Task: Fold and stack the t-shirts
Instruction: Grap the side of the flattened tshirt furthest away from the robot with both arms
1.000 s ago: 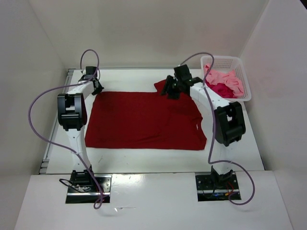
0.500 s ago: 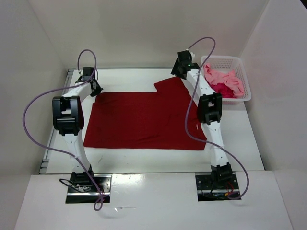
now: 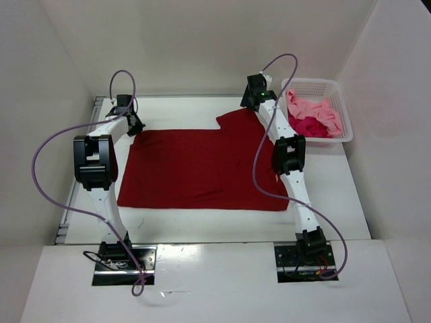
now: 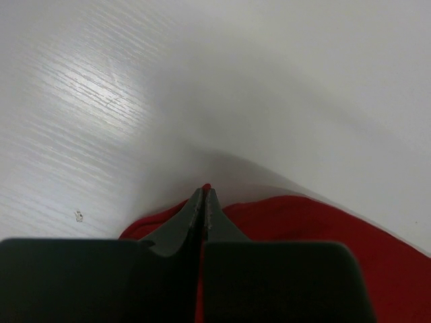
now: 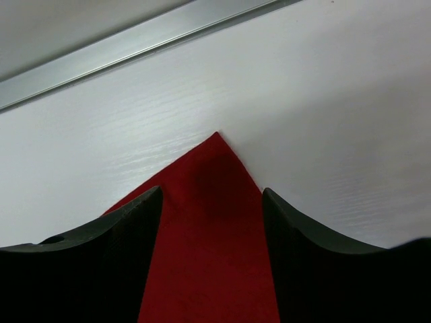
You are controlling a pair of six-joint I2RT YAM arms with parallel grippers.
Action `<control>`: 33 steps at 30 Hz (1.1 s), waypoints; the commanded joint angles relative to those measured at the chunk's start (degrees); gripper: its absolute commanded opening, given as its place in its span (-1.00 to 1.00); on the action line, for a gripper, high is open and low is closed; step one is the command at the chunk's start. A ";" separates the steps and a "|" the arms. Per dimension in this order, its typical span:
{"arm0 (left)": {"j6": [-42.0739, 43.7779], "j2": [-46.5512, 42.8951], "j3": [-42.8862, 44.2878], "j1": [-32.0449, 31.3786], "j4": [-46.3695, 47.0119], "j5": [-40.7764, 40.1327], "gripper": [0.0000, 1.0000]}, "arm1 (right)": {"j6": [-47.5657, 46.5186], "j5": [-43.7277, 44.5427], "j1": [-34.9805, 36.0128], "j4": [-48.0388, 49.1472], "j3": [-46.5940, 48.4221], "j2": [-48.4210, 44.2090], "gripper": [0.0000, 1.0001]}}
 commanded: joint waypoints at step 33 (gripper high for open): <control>-1.13 -3.54 -0.04 -1.31 1.56 1.72 -1.00 | 4.38 -6.19 -2.71 5.56 4.93 4.86 -0.79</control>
